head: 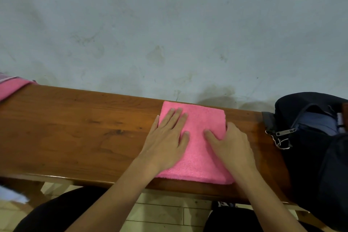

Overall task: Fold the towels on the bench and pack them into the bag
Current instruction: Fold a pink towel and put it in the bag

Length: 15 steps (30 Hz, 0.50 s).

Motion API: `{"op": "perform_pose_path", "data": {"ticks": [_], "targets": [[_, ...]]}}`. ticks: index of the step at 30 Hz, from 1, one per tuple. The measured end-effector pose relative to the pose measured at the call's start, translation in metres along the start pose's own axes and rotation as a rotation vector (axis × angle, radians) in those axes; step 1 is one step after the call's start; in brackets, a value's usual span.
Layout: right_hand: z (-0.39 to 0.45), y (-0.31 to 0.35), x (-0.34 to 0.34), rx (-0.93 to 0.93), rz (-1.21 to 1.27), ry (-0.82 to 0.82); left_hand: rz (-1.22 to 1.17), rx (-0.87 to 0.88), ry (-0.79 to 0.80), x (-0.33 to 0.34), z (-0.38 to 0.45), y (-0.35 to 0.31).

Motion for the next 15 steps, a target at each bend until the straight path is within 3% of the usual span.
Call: {"op": "perform_pose_path", "data": {"ticks": [6, 9, 15], "targets": [[0.009, -0.006, 0.000, 0.018, 0.302, 0.022, -0.136, -0.027, -0.153, -0.017, -0.002, -0.001], [0.005, 0.005, 0.000, -0.090, 0.384, 0.061, -0.164, -0.141, -0.254, -0.032, -0.008, 0.004], [0.001, 0.015, -0.001, -0.255, 0.334, 0.080, -0.201, -0.321, -0.167, -0.035, -0.012, 0.023]]}}
Point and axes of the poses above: each hand's wrist, its own z-axis towards the middle knuckle, its own x-axis out of the palm, y = z × x, the point moved 9 cm from there along z, towards the middle knuckle, and after that the axes turned 1 degree about -y, right-handed, at the moved point
